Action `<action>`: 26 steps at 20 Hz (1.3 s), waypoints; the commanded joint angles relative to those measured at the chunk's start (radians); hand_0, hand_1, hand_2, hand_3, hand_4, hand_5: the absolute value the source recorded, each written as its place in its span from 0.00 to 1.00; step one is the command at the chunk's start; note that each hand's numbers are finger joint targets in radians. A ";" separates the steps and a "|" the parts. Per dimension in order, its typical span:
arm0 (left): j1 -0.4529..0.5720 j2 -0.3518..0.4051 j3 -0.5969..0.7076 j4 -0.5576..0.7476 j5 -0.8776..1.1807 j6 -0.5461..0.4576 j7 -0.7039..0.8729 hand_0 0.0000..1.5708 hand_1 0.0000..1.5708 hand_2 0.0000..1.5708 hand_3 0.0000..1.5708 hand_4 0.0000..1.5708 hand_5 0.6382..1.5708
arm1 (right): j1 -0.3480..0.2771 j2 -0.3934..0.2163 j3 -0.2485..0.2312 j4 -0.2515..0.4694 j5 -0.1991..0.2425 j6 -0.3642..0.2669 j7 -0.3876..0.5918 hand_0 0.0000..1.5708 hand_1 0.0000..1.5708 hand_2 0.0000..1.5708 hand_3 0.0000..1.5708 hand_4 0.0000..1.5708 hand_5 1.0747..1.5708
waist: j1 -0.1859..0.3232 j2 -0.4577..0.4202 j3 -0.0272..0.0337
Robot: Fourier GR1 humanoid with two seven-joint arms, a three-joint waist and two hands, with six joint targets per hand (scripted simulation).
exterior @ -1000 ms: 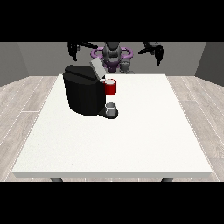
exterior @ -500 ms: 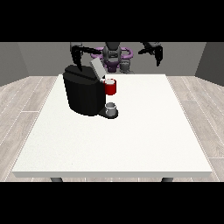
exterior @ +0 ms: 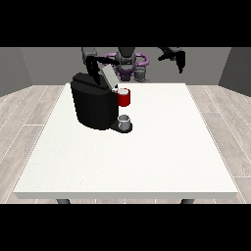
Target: Insert the coffee pod into the coffee machine and close the lid
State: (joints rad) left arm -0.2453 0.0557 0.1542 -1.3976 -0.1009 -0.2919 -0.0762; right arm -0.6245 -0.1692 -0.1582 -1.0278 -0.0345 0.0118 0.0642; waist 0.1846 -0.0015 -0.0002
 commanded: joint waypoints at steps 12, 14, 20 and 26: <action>0.004 0.002 -0.031 -0.034 -0.031 0.071 -0.009 0.00 0.00 0.00 0.00 0.23 1.00 | -0.199 0.007 0.065 0.042 0.064 -0.010 0.010 0.00 0.00 0.00 0.00 0.10 1.00 | 0.010 0.105 0.0002; -0.002 0.031 -0.016 -0.031 -0.012 0.043 0.012 0.00 0.00 0.00 0.00 0.23 1.00 | -0.220 -0.002 0.087 0.029 0.091 -0.018 0.047 0.00 0.00 0.00 0.00 0.08 1.00 | 0.012 0.072 0.0000; 0.016 0.028 -0.024 -0.022 -0.019 0.048 -0.019 0.00 0.00 0.00 0.00 0.20 1.00 | -0.235 0.015 0.094 0.018 0.087 -0.008 0.037 0.00 0.00 0.00 0.00 0.00 1.00 | 0.024 0.083 0.0000; 0.017 0.025 -0.065 -0.031 -0.024 0.011 -0.041 0.00 0.00 0.00 0.00 0.21 1.00 | -0.273 -0.004 0.130 -0.011 0.145 -0.026 0.052 0.00 0.00 0.00 0.00 0.07 1.00 | 0.099 0.115 -0.0004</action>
State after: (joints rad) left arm -0.2450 0.0824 0.1118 -1.4334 -0.1198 -0.2603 -0.0954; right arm -0.8277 -0.2205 -0.0902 -1.0142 0.0829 -0.0300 0.1838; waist 0.2164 0.1087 0.0126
